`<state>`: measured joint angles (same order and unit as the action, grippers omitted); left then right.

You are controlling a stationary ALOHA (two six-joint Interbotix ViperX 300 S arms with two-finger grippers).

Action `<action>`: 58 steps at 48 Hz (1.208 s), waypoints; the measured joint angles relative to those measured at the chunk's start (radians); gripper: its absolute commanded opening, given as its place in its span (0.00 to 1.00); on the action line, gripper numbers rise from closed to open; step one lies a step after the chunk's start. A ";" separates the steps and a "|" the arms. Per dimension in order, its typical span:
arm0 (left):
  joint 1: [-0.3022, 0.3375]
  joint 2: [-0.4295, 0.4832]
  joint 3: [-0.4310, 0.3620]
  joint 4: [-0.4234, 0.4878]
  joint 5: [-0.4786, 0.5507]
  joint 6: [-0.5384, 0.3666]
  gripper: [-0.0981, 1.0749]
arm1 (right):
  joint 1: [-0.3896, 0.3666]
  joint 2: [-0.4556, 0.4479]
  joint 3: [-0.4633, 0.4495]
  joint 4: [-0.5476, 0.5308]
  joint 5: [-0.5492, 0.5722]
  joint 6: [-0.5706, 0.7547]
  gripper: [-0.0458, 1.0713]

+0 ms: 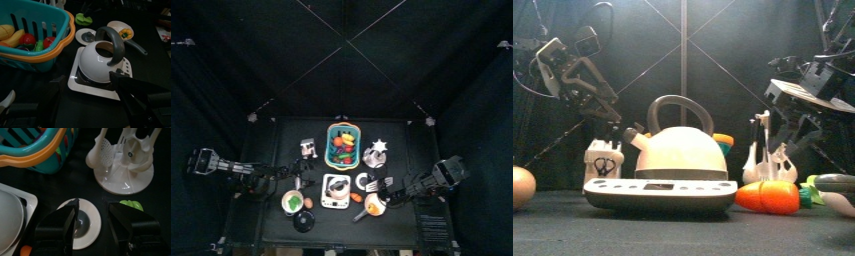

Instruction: Grab kettle

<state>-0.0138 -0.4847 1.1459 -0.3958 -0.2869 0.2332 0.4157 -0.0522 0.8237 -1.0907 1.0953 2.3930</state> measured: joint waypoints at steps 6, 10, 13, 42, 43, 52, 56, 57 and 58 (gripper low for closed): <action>-0.002 0.000 0.006 0.000 -0.002 0.000 0.95 | 0.006 0.002 -0.006 -0.064 -0.017 -0.006 0.75; -0.002 -0.002 0.006 0.000 0.000 0.000 0.95 | 0.009 0.002 -0.006 -0.101 -0.035 -0.005 0.75; -0.003 0.000 0.005 0.000 0.000 0.000 0.95 | 0.011 0.002 -0.006 -0.107 -0.044 -0.006 0.75; -0.118 0.196 -0.207 -0.169 -0.005 0.000 0.95 | 0.026 0.002 0.031 -0.037 -0.052 -0.006 0.75; -0.121 0.206 -0.215 -0.179 -0.006 0.000 0.95 | 0.029 0.002 0.031 -0.037 -0.052 -0.005 0.75; -0.130 0.293 -0.250 -0.229 -0.014 0.003 0.95 | 0.038 0.000 0.029 -0.031 -0.052 -0.005 0.75; -0.132 0.321 -0.258 -0.229 -0.017 0.003 0.95 | 0.040 0.002 0.029 -0.029 -0.052 -0.005 0.75; -0.132 0.325 -0.261 -0.229 -0.017 0.002 0.95 | 0.040 0.002 0.031 -0.031 -0.052 -0.005 0.75; -0.132 0.330 -0.264 -0.229 -0.017 0.003 0.95 | 0.040 0.002 0.031 -0.029 -0.052 -0.005 0.75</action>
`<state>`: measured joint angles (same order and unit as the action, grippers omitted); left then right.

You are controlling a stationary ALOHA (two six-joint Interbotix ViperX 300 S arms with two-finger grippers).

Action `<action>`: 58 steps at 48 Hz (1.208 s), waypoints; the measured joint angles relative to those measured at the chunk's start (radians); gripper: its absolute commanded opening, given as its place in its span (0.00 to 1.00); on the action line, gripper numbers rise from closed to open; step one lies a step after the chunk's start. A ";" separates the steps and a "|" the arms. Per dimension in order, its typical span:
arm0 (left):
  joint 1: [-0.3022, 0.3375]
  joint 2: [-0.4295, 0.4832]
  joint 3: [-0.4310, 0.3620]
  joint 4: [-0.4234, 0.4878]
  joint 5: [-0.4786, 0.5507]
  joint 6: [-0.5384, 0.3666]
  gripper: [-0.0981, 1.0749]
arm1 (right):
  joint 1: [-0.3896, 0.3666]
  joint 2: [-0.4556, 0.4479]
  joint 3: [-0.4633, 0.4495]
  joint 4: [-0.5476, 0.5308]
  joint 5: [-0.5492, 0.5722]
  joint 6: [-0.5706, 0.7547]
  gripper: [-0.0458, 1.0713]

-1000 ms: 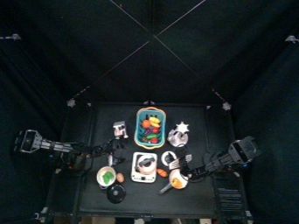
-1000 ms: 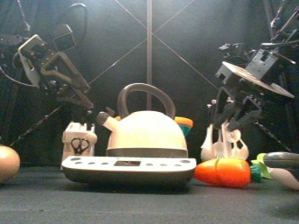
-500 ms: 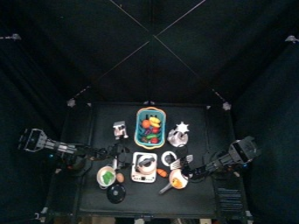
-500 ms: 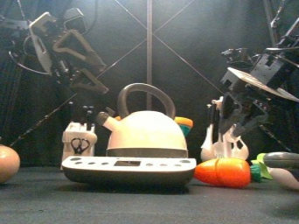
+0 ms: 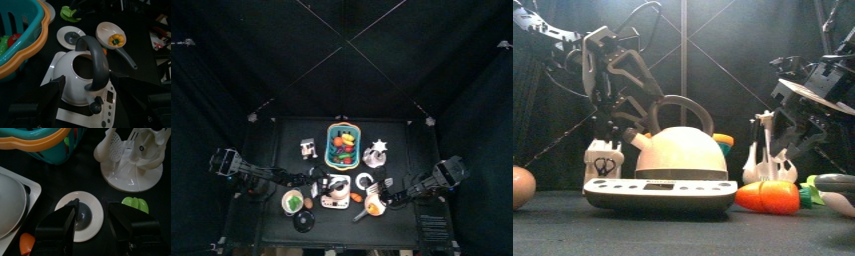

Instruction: Grab kettle

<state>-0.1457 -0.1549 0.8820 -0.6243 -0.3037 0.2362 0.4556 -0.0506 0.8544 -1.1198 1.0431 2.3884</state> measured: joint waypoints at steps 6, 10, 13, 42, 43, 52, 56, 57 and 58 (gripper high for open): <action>-0.002 0.023 -0.020 0.002 -0.002 0.000 0.95 | 0.000 0.002 -0.002 -0.002 0.002 0.000 0.75; -0.002 0.037 -0.025 0.006 -0.005 0.000 0.95 | -0.002 0.006 -0.002 0.000 0.000 0.000 0.75; -0.003 0.046 -0.026 0.009 -0.006 0.002 0.95 | -0.002 0.008 0.000 0.000 0.000 0.000 0.75; 0.018 0.063 -0.025 0.028 -0.012 0.002 0.90 | 0.000 0.029 -0.003 0.005 0.000 0.003 0.75; 0.021 0.063 -0.021 0.028 -0.014 0.000 0.90 | -0.002 0.029 -0.003 0.005 0.000 0.003 0.75; 0.035 0.063 -0.002 0.029 -0.011 0.002 0.90 | -0.002 0.034 -0.005 0.005 0.000 0.003 0.75; 0.041 0.060 0.009 0.035 -0.011 0.002 0.90 | -0.002 0.034 -0.005 0.005 0.000 0.003 0.75; 0.043 0.058 0.012 0.035 -0.011 0.000 0.90 | 0.000 0.034 -0.003 0.005 0.002 0.003 0.75; 0.044 0.057 0.014 0.038 -0.011 0.002 0.90 | -0.002 0.034 -0.005 0.005 0.000 0.003 0.75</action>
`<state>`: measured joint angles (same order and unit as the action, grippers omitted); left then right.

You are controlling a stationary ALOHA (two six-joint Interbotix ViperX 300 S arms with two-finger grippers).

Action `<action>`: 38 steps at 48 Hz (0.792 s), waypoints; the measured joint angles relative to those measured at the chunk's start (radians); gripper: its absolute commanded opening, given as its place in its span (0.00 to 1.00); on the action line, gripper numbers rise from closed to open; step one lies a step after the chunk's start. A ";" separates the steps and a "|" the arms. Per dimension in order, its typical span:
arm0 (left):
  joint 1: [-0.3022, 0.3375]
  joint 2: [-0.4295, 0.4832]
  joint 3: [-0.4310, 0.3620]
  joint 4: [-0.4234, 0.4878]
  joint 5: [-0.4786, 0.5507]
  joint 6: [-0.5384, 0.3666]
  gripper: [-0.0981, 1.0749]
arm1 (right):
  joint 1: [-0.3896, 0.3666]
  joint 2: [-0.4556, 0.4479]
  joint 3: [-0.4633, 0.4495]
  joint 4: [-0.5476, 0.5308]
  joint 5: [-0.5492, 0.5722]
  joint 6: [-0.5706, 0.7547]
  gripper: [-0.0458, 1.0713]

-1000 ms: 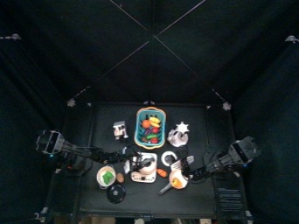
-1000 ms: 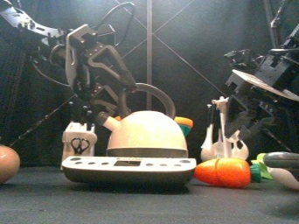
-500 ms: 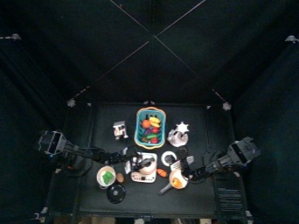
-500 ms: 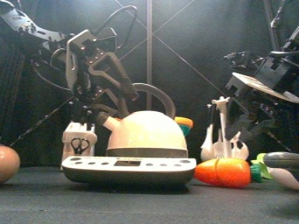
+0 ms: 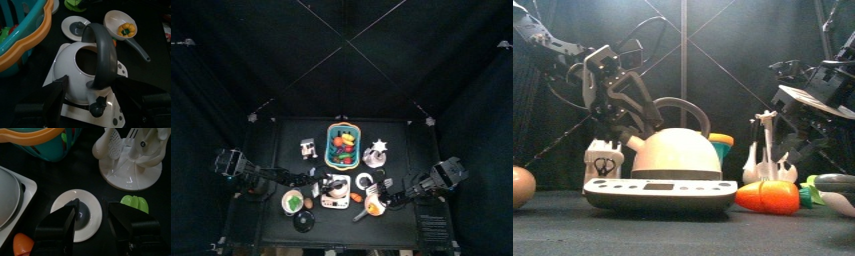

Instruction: Grab kettle

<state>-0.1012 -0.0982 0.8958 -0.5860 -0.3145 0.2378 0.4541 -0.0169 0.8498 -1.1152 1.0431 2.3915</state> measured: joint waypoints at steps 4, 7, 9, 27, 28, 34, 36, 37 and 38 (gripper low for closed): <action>0.005 -0.005 0.006 0.003 0.002 0.000 0.90 | 0.000 0.002 0.000 0.000 0.000 0.000 0.75; 0.008 -0.008 0.009 0.008 0.003 -0.002 0.90 | 0.000 0.002 0.000 0.000 0.000 0.002 0.75; 0.008 -0.009 0.009 0.009 0.003 0.000 0.90 | 0.000 0.002 -0.002 0.000 0.000 0.002 0.75; 0.009 -0.011 0.011 0.028 0.005 0.000 0.90 | -0.002 0.017 -0.009 0.002 0.000 0.002 0.75; 0.009 -0.012 0.011 0.031 0.005 0.000 0.90 | -0.002 0.017 -0.011 0.002 0.000 0.002 0.75; 0.009 -0.020 0.011 0.037 0.003 0.000 0.90 | -0.003 0.018 -0.012 0.002 0.000 0.002 0.75; 0.009 -0.021 0.011 0.041 0.003 0.000 0.90 | -0.003 0.018 -0.012 0.002 0.000 0.002 0.75; 0.009 -0.023 0.011 0.043 0.003 -0.002 0.90 | -0.003 0.018 -0.012 0.002 0.000 0.002 0.75; 0.009 -0.023 0.011 0.044 0.003 0.000 0.90 | -0.003 0.017 -0.012 0.002 0.000 0.002 0.75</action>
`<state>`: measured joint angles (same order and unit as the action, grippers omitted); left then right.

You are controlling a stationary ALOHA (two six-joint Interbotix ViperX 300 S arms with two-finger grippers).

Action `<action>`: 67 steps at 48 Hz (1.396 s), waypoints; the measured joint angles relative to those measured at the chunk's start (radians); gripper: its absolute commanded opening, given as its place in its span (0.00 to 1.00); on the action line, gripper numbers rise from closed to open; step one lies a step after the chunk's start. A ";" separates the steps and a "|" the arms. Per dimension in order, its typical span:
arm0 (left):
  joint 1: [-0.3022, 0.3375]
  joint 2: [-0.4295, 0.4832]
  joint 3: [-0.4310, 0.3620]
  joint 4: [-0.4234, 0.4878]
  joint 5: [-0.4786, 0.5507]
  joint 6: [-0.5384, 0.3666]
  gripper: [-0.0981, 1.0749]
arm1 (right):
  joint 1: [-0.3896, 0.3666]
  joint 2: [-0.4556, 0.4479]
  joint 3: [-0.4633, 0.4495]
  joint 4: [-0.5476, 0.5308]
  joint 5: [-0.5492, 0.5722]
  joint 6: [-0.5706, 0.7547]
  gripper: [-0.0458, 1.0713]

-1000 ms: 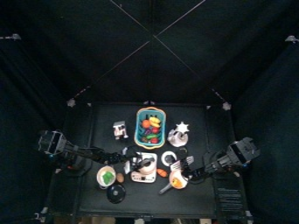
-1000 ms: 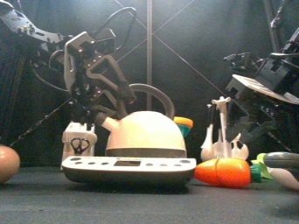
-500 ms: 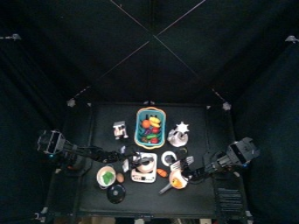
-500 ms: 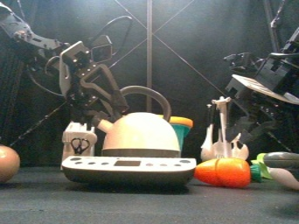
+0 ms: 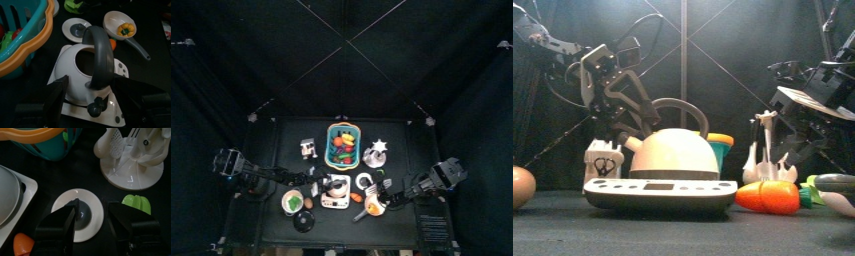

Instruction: Grab kettle

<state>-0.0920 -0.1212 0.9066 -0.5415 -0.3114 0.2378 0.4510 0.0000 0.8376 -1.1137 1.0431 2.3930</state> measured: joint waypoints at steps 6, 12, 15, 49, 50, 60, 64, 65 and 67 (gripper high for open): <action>0.000 -0.005 0.000 0.003 -0.002 0.000 0.90 | 0.000 0.002 0.000 0.000 0.000 0.000 0.75; 0.000 -0.008 0.000 0.005 -0.005 0.000 0.90 | -0.002 0.003 0.002 0.002 0.000 0.000 0.75; 0.000 -0.009 0.000 0.008 -0.006 0.000 0.90 | 0.000 0.003 0.000 0.002 0.000 0.000 0.75; 0.002 -0.018 0.002 0.026 -0.018 0.005 0.66 | -0.005 0.011 0.000 0.005 -0.011 0.000 0.75; 0.000 -0.020 0.003 0.029 -0.018 0.005 0.66 | -0.003 0.011 0.000 0.005 -0.011 0.000 0.75; 0.000 -0.040 0.008 0.075 -0.015 0.000 0.66 | -0.005 0.011 0.000 0.005 -0.011 -0.002 0.75; 0.002 -0.058 0.012 0.092 -0.012 0.000 0.66 | -0.005 0.011 0.002 0.003 -0.009 0.000 0.75; 0.002 -0.063 0.014 0.095 -0.011 0.000 0.66 | -0.005 0.011 0.000 0.005 -0.011 0.000 0.75; 0.002 -0.071 0.017 0.098 -0.009 0.000 0.66 | -0.003 0.011 0.000 0.005 -0.011 -0.002 0.75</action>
<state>-0.0905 -0.1917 0.9235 -0.4433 -0.3206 0.2378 0.4479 0.0107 0.8376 -1.1091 1.0324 2.3915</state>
